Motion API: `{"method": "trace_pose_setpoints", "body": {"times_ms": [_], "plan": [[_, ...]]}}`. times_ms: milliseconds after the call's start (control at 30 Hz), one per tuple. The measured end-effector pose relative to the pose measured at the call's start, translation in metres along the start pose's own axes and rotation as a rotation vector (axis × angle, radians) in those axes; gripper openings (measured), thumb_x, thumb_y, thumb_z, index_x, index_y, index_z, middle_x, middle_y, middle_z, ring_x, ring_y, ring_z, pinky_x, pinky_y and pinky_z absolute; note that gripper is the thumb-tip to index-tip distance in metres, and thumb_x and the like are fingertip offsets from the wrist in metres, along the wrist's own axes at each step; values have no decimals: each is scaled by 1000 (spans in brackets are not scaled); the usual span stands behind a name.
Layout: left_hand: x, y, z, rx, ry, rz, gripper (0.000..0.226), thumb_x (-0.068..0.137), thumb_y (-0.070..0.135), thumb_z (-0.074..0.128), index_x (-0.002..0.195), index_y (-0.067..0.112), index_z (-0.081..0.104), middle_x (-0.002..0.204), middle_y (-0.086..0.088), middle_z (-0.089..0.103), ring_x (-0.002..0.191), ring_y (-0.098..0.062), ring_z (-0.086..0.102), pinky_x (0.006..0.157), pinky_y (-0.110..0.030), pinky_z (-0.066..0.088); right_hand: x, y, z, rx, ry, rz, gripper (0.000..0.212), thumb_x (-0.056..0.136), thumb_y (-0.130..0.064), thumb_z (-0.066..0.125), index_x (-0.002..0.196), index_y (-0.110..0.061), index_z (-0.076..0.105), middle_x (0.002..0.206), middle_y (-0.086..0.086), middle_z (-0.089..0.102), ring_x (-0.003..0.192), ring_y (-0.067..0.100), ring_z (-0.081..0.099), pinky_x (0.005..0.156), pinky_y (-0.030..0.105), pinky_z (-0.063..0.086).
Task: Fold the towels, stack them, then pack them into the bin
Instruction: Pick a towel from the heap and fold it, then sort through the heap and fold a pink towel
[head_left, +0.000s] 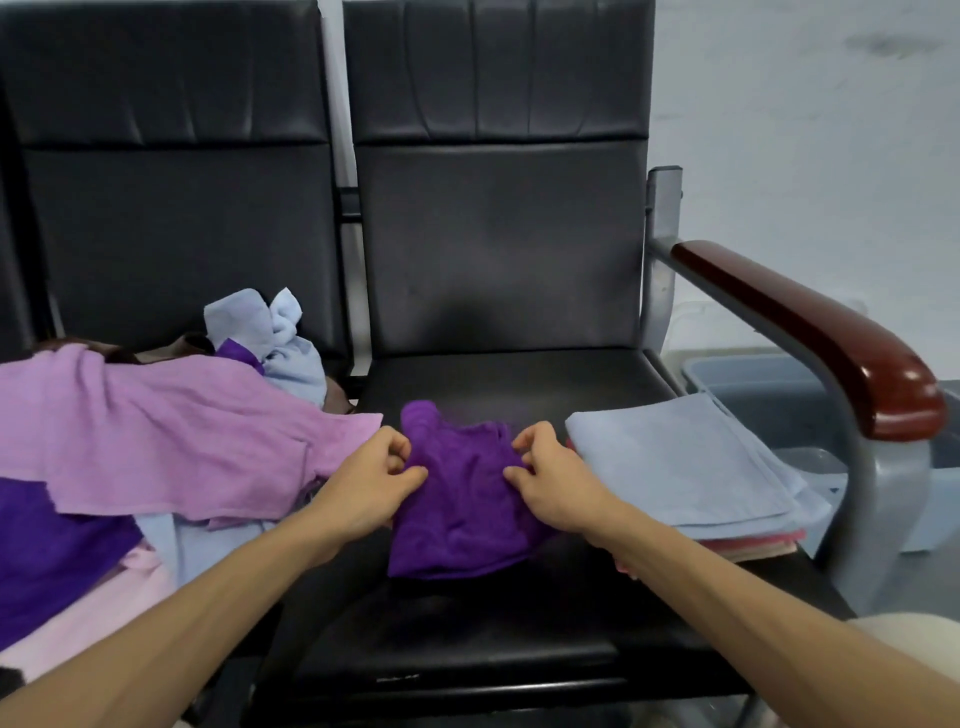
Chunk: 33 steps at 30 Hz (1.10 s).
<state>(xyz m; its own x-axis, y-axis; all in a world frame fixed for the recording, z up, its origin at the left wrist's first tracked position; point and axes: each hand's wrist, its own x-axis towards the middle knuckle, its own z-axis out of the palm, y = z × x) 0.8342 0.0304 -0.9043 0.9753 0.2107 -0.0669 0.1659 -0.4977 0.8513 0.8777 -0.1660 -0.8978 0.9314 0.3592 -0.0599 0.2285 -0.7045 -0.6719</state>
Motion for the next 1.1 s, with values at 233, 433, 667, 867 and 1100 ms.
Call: {"method": "trace_pose_setpoints", "body": {"times_ms": [233, 433, 667, 867, 1100], "plan": [[7, 54, 34, -313, 147, 141, 11, 95, 10, 56, 91, 17, 47, 71, -2, 67, 50, -4, 62, 40, -19, 44, -12, 17, -63, -23, 353, -142, 26, 95, -12, 46, 120, -16, 41, 109, 9, 65, 99, 30, 60, 85, 43, 48], [14, 100, 96, -334, 3, 174, 8, 96, 17, 54, 97, 16, 47, 81, -9, 69, 52, -16, 65, 43, -29, 50, -31, 65, -127, -85, 535, -92, 26, 96, -13, 46, 119, -21, 38, 99, 10, 65, 91, 29, 62, 80, 46, 50], [24, 105, 153, -198, -93, 96, 10, 95, 21, 55, 97, 18, 45, 92, -8, 67, 56, -22, 69, 46, -31, 53, -42, 108, -145, -379, 438, 120, 41, 96, -11, 48, 133, -10, 30, 104, 18, 63, 94, 36, 61, 68, 34, 38], [24, 93, 144, -92, -190, 3, 29, 96, 27, 54, 115, 15, 36, 89, -11, 67, 59, -20, 62, 46, -28, 45, -36, 99, -129, -701, 416, 101, 48, 87, -10, 55, 131, -6, 35, 126, 14, 51, 117, 31, 47, 89, 37, 44], [10, 51, 27, 68, -172, 116, 19, 97, 17, 52, 113, 18, 43, 90, -8, 66, 55, -20, 64, 44, -24, 44, -24, 23, -82, -658, 384, -335, 43, 93, -26, 49, 134, -16, 40, 128, 2, 49, 118, 21, 44, 92, 29, 39]]}}
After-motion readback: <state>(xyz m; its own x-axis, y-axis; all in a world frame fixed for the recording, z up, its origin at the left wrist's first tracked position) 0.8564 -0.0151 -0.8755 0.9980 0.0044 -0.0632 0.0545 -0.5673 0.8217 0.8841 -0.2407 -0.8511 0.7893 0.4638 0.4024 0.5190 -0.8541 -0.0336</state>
